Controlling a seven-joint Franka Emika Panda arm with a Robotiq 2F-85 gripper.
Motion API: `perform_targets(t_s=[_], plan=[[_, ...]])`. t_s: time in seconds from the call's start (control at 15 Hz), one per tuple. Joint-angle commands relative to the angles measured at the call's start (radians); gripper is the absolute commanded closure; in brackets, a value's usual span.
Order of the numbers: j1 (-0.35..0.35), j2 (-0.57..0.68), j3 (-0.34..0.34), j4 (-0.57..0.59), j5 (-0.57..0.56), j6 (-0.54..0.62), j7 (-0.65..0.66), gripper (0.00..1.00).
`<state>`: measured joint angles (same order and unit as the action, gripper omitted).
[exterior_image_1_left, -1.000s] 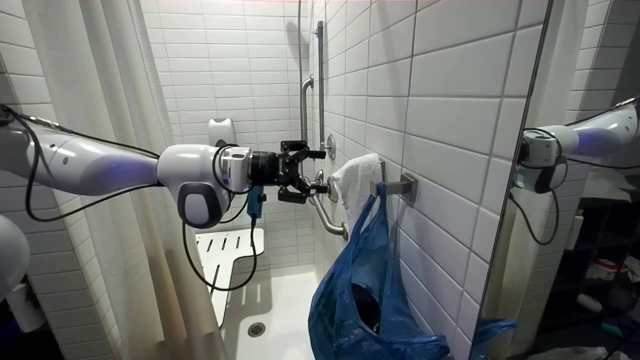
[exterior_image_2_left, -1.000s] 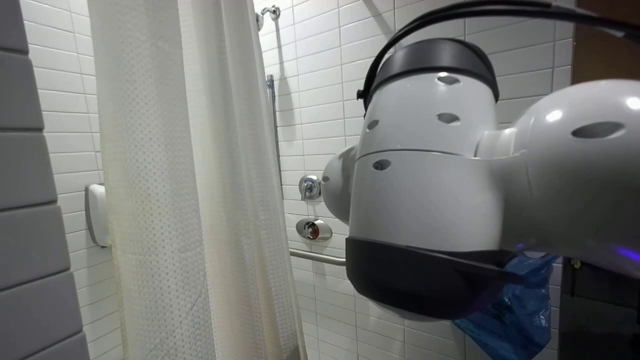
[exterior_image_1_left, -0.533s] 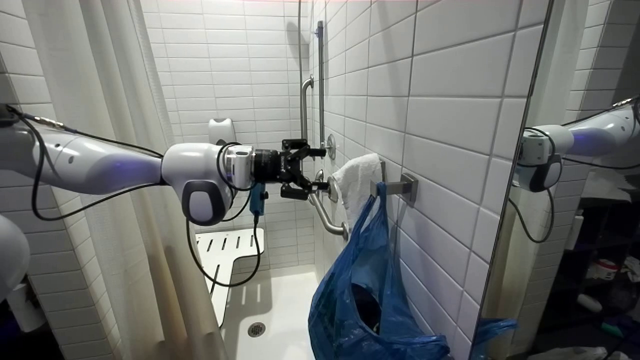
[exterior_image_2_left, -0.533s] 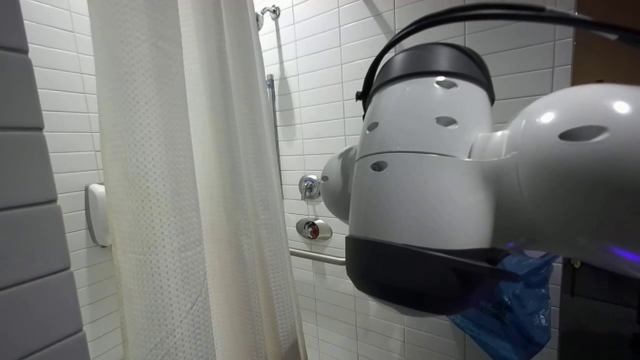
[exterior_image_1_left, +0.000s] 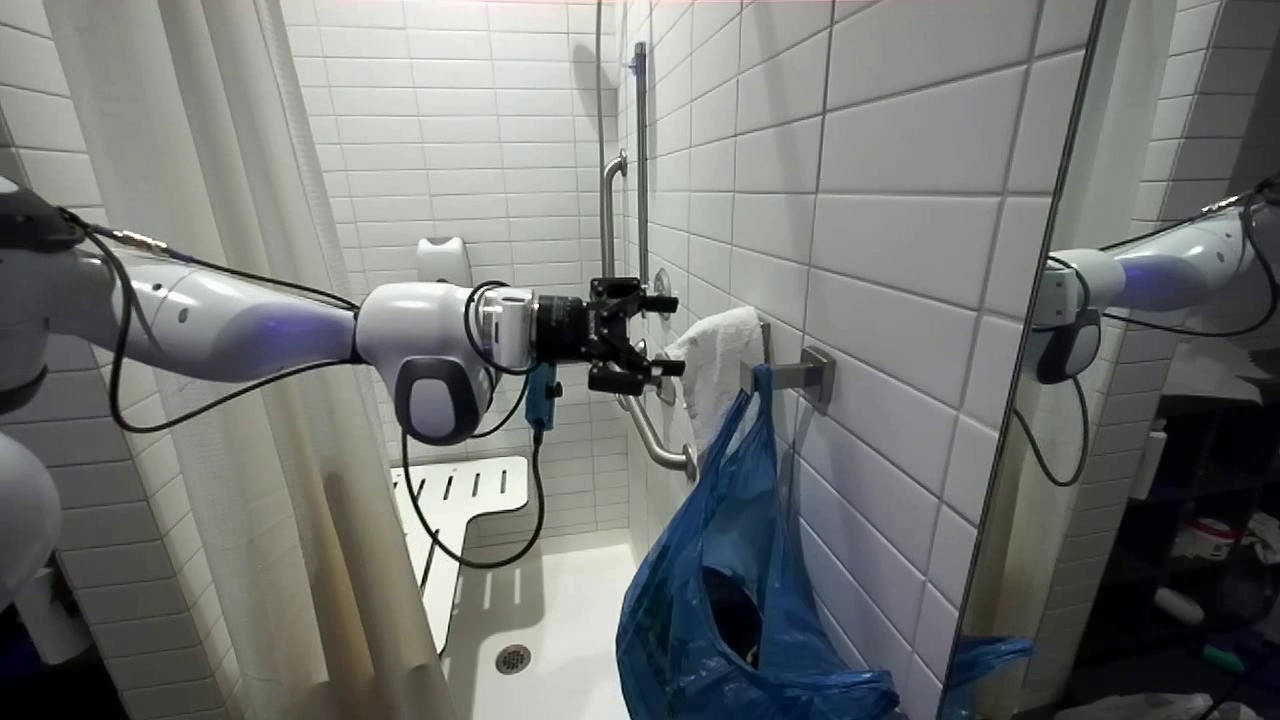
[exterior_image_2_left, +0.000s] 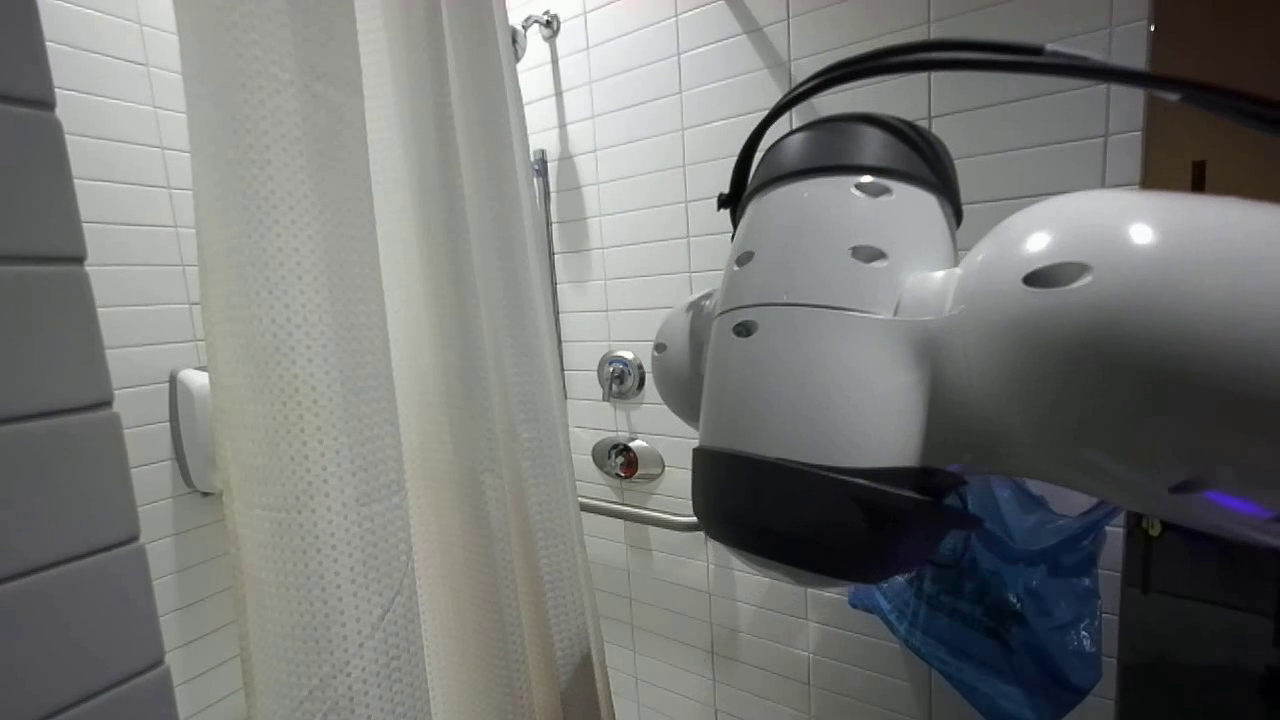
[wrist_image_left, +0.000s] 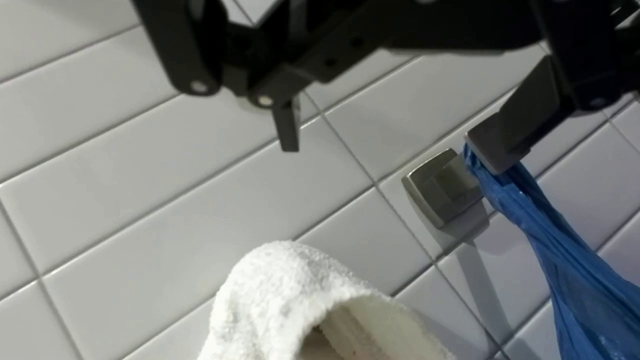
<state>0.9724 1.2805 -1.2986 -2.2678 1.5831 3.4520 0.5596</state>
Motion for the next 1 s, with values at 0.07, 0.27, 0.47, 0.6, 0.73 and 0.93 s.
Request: perform_targets(t_s=[0.07, 0.27, 0.47, 0.6, 0.73, 0.93], plan=[[-0.024, 0.016, -0.002, 0.043, 0.024, 0.007, -0.062, 0.0], [-0.005, 0.048, -0.009, 0.057, 0.031, 0.001, -0.077, 0.0], [0.008, 0.073, -0.007, 0.074, 0.031, 0.001, -0.088, 0.0], [0.015, 0.085, -0.006, 0.08, 0.028, 0.001, -0.095, 0.0], [0.012, 0.086, -0.002, 0.09, 0.02, 0.001, -0.106, 0.0], [0.008, 0.091, 0.0, 0.094, 0.017, 0.001, -0.122, 0.0]])
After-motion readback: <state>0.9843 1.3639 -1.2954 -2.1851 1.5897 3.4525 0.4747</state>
